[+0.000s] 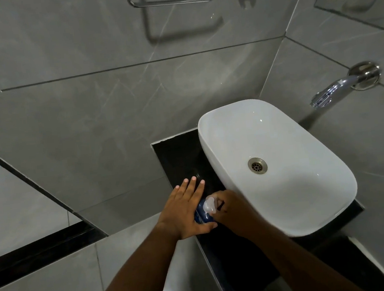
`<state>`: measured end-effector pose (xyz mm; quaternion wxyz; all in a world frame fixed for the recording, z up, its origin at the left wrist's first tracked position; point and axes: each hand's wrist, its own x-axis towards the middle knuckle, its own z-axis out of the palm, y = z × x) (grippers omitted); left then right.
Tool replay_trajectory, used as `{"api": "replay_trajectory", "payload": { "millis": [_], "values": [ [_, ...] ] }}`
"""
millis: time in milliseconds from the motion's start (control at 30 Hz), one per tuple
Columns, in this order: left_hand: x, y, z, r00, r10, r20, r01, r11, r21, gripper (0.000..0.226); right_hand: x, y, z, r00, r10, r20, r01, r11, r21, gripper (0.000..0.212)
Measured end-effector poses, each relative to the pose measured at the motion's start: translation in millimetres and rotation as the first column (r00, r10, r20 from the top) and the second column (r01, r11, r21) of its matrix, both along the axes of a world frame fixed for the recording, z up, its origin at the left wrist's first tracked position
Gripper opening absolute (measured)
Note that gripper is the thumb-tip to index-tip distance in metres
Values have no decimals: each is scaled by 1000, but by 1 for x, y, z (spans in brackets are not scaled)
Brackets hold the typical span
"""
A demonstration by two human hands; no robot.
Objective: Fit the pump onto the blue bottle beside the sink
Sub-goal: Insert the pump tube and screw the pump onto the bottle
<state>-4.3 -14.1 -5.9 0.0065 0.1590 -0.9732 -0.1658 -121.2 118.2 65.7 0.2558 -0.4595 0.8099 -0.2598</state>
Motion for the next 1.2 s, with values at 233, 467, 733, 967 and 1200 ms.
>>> {"api": "replay_trajectory", "payload": {
  "millis": [233, 467, 733, 967, 1200],
  "values": [
    [-4, -1, 5, 999, -35, -16, 34, 999, -28, 114, -11, 3, -10, 1000, -14, -13, 13, 996, -91, 42],
    [-9, -3, 5, 994, -64, -89, 74, 991, 110, 116, -13, 0, -10, 998, -56, 27, 58, 996, -72, 20],
    [-9, -3, 0, 993, -63, -105, 69, 996, 53, 114, -9, 8, -11, 993, -66, 96, 79, 986, -147, 23],
    [-9, -5, -2, 992, -67, -108, 79, 991, 105, 113, -10, 9, -14, 986, -106, 128, 124, 982, -146, 21],
    [-8, -6, -2, 991, -76, -108, 87, 991, 104, 114, -6, 5, -19, 956, -187, 225, 221, 966, -136, 28]
  ]
}}
